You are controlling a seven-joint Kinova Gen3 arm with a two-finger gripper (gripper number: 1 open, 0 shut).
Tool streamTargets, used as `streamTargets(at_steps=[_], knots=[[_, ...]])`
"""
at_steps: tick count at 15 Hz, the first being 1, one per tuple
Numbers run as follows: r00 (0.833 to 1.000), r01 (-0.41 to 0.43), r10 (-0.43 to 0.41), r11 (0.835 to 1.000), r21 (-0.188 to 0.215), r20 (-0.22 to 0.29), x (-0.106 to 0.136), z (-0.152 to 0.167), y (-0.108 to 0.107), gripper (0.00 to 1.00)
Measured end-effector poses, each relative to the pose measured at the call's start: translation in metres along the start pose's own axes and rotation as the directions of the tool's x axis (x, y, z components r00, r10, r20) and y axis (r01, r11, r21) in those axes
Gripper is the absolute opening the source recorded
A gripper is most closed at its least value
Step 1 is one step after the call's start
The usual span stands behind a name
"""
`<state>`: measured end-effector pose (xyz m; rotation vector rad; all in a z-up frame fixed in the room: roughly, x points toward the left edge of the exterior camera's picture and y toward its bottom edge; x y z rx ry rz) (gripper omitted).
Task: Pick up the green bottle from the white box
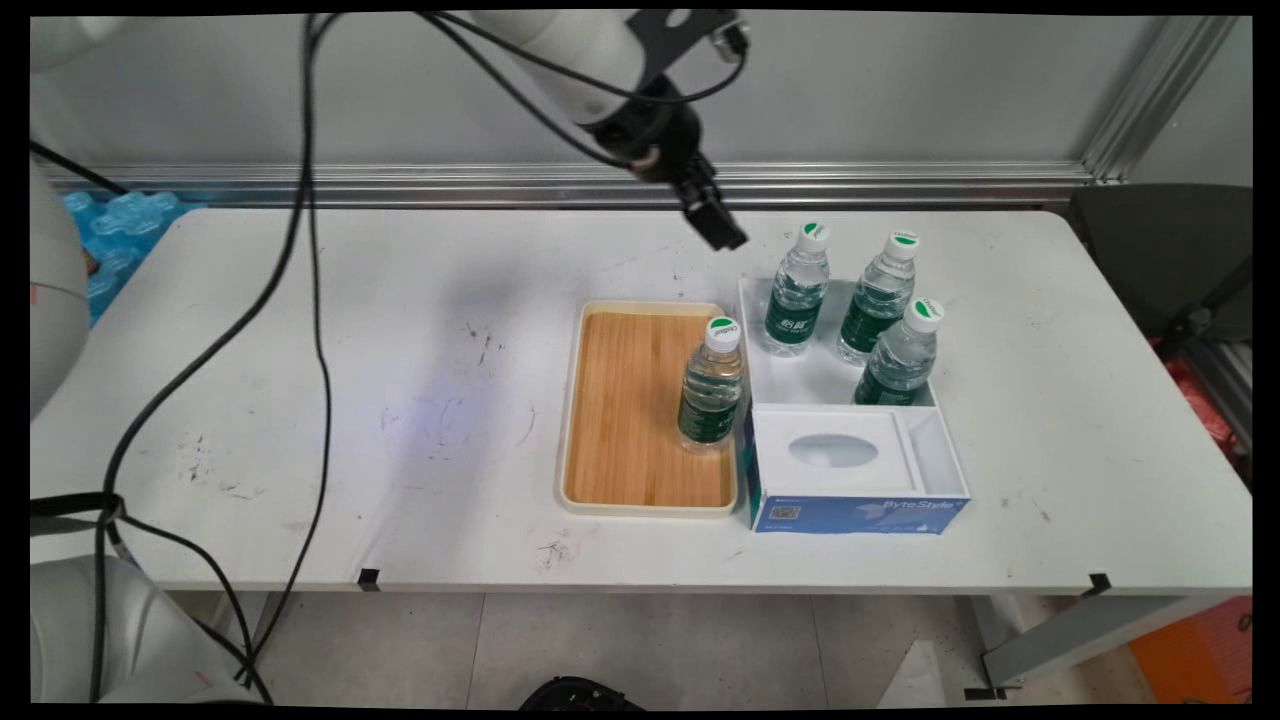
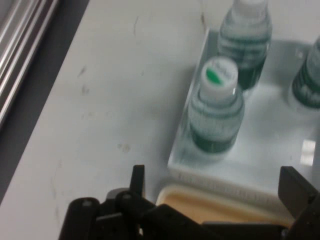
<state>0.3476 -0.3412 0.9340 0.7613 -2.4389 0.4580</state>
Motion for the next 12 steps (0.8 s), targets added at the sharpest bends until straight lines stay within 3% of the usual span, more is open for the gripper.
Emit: streamTargets(at_steps=[6, 12], knots=[[0.999, 0.027, -0.028, 0.999, -0.025, -0.047, 0.017, 0.043, 0.001, 1.0], [0.997, 0.054, -0.058, 0.997, -0.063, -0.058, 0.02, 0.081, 0.001, 1.0]])
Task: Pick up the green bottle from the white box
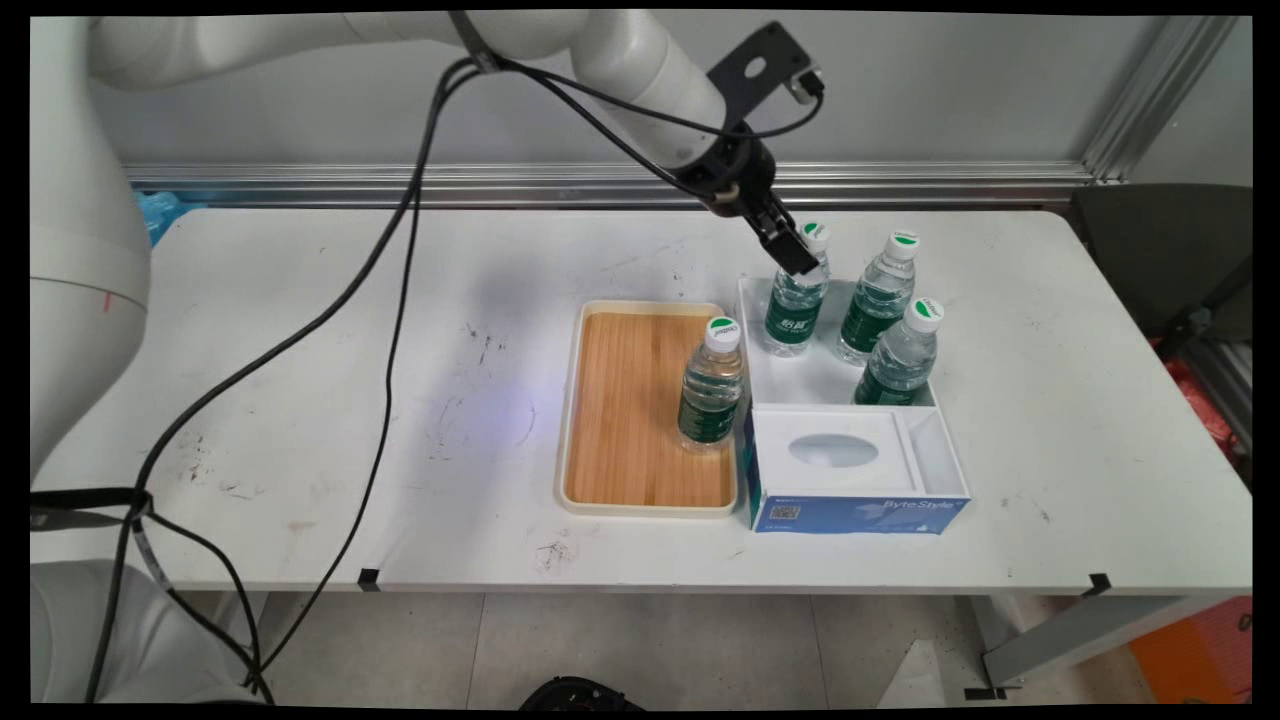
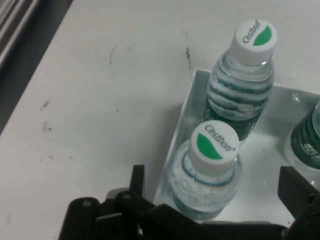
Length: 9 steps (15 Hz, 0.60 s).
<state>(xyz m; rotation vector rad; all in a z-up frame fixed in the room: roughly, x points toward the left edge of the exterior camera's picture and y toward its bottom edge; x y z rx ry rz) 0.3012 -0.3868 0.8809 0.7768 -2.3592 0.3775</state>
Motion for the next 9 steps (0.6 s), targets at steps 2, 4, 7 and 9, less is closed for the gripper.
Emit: streamTargets(at_steps=[2, 4, 7, 9], knots=[[1.0, 0.002, -0.002, 1.0, -0.009, -0.004, 0.0, 0.012, -0.002, 1.0], [1.0, 0.005, -0.005, 1.0, -0.012, -0.009, 0.0, 0.022, -0.004, 1.0], [1.0, 0.009, -0.009, 1.0, -0.017, -0.015, -0.001, 0.034, -0.008, 1.0], [1.0, 0.013, -0.013, 1.0, -0.023, -0.015, -0.003, 0.04, -0.009, 1.0]])
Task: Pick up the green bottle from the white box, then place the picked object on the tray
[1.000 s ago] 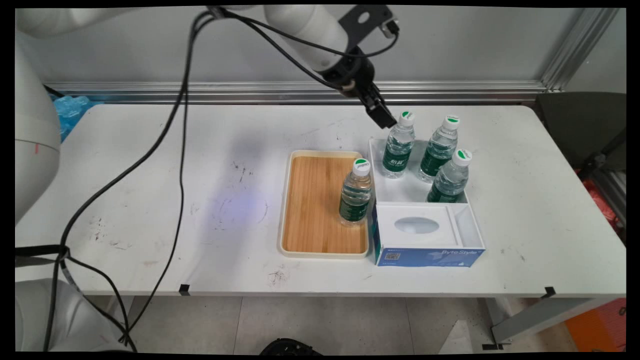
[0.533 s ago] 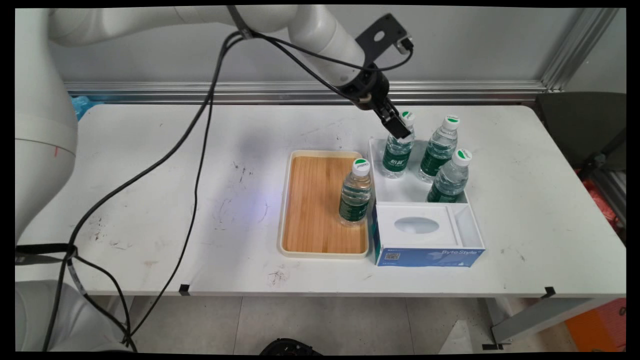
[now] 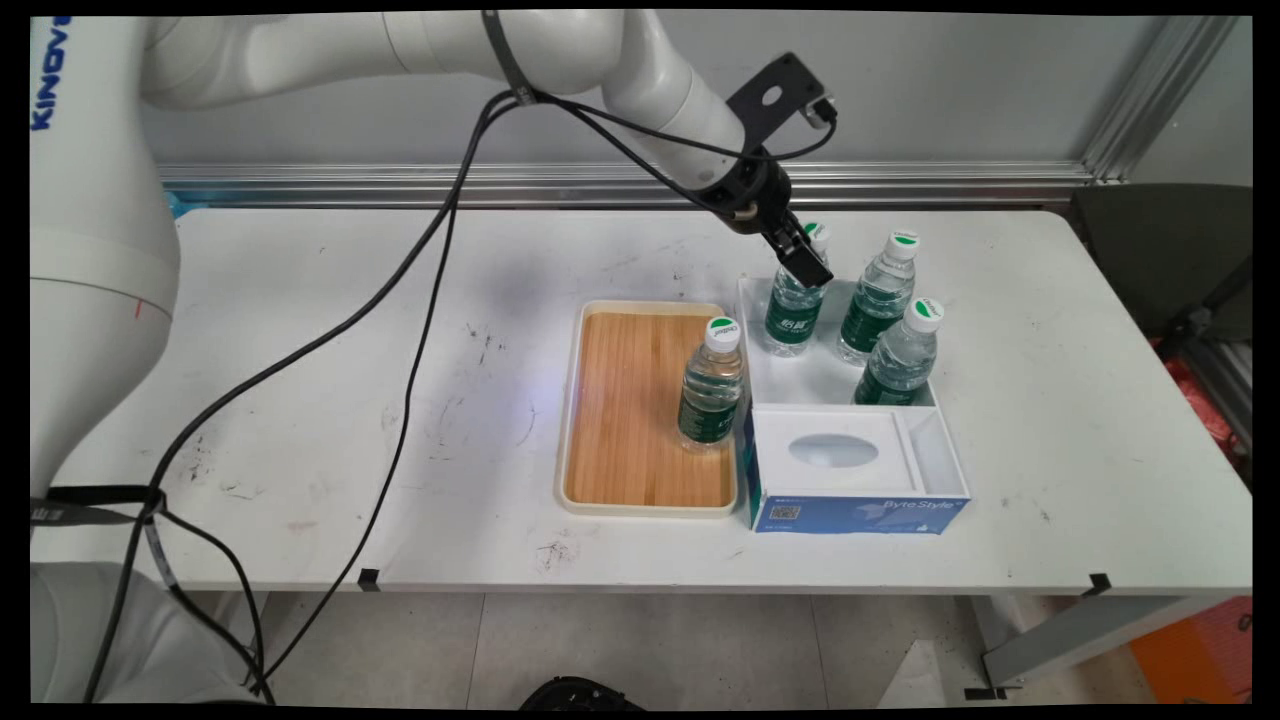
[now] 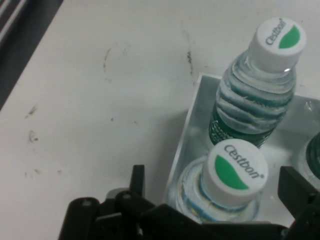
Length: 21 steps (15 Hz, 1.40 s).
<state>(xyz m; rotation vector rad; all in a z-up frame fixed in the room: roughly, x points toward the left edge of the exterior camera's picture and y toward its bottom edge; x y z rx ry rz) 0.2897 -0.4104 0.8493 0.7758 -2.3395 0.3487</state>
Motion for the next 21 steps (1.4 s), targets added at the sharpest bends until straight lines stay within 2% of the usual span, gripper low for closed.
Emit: streamTargets(at_steps=[7, 8, 15, 21], knots=[[1.0, 0.015, -0.015, 1.0, -0.019, 0.001, -0.006, 0.017, -0.002, 1.0], [1.0, 0.016, -0.016, 1.0, -0.021, 0.001, -0.007, 0.019, -0.002, 0.0], [1.0, 0.016, -0.016, 0.999, -0.036, 0.003, -0.009, 0.021, 0.001, 0.0], [1.0, -0.004, 0.003, 1.0, -0.024, -0.023, 0.014, -0.001, 0.003, 0.0]])
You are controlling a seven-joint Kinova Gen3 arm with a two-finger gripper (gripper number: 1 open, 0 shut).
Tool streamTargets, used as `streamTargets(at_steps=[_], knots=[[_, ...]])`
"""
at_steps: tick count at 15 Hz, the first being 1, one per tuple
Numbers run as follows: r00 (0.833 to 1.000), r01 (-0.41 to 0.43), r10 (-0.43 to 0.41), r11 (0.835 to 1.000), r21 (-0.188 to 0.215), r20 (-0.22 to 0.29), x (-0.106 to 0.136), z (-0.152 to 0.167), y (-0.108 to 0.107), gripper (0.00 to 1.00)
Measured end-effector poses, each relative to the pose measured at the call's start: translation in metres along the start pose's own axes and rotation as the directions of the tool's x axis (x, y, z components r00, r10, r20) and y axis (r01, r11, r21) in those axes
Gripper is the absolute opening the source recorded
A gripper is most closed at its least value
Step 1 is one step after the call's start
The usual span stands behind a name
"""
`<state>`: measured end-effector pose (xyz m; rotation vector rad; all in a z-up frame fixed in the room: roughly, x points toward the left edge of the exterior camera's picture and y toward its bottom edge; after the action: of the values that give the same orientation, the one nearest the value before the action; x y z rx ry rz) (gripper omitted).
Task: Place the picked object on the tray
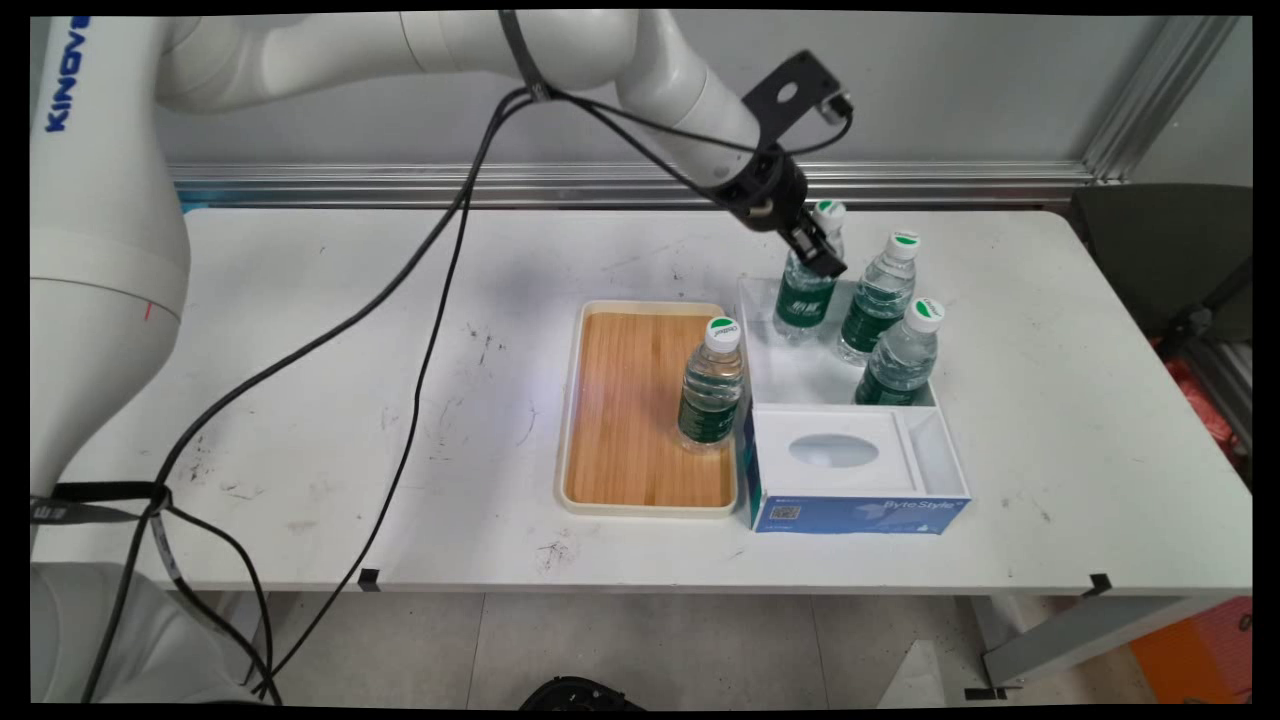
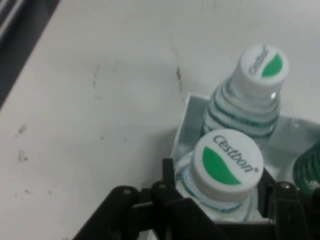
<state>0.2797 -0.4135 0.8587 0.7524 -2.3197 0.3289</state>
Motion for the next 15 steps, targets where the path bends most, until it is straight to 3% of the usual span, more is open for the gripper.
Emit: streamTargets(at_steps=[3, 6, 12, 15], knots=[[1.0, 0.003, -0.003, 1.0, 0.011, 0.002, 0.012, -0.021, 0.005, 0.0], [0.999, 0.011, -0.012, 0.999, 0.034, 0.036, 0.017, -0.05, 0.01, 0.0], [0.995, -0.004, -0.005, 0.996, 0.085, 0.104, 0.014, -0.109, 0.014, 0.0], [0.994, 0.027, -0.041, 0.992, 0.126, 0.105, 0.003, -0.134, 0.013, 0.0]])
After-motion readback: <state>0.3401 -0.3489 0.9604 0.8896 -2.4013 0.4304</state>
